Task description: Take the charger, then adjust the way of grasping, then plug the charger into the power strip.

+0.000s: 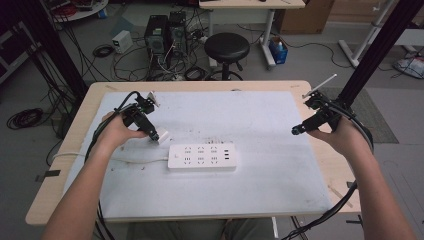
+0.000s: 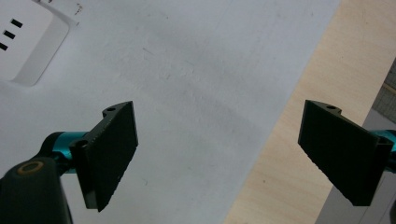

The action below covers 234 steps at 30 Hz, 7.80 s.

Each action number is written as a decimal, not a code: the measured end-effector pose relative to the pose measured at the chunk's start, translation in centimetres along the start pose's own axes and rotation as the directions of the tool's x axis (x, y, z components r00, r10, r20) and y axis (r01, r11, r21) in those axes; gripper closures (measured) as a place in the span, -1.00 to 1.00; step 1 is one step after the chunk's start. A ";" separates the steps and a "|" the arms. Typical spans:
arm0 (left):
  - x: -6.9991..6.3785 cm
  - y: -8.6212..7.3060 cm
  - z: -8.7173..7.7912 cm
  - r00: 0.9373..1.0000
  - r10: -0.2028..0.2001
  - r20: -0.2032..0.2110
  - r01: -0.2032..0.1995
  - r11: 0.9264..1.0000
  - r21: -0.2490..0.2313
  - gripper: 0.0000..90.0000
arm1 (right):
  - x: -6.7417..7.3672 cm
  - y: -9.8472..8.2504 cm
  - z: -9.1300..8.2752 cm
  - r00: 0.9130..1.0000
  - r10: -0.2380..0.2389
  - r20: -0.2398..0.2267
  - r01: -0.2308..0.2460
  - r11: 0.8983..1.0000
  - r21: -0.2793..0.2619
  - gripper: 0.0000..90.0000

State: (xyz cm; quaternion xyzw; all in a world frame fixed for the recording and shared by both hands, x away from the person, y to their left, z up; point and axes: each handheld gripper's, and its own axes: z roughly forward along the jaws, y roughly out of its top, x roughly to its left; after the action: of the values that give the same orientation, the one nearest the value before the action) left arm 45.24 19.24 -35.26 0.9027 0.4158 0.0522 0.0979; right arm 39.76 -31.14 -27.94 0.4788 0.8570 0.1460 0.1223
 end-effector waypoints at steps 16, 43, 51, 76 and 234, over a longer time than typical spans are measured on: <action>0.2 2.6 5.1 0.999 -0.037 -0.007 0.037 0.995 0.090 -0.47 | -0.5 -0.7 0.5 1.000 0.009 -0.013 -0.009 1.000 -0.004 -0.75; -3.3 2.2 -8.1 0.996 0.087 -0.032 -0.088 0.996 -0.024 -0.06 | 1.0 0.7 -1.8 0.996 0.092 -0.006 -0.091 0.995 0.046 -0.64; -4.6 2.0 -10.0 0.987 0.160 -0.002 -0.159 0.982 -0.099 -0.06 | 1.7 1.3 -2.9 0.988 0.146 -0.059 -0.143 0.989 0.047 -0.64; -15.6 5.7 -7.5 0.765 0.643 0.036 -0.530 0.661 -0.531 -0.06 | 6.5 3.2 -1.3 0.653 0.303 -0.694 -0.379 0.924 0.047 -0.41; -6.1 -6.6 -9.3 0.962 0.272 0.038 -0.269 0.960 -0.075 -0.62 | 18.5 11.0 8.9 0.621 -0.728 -0.290 0.721 0.676 -0.151 -0.37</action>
State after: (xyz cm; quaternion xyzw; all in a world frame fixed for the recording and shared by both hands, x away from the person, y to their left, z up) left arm 34.77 19.99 -27.70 0.9481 0.2841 0.0579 0.1308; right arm 42.03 -8.66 -33.41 0.0609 0.9831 0.1699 0.0316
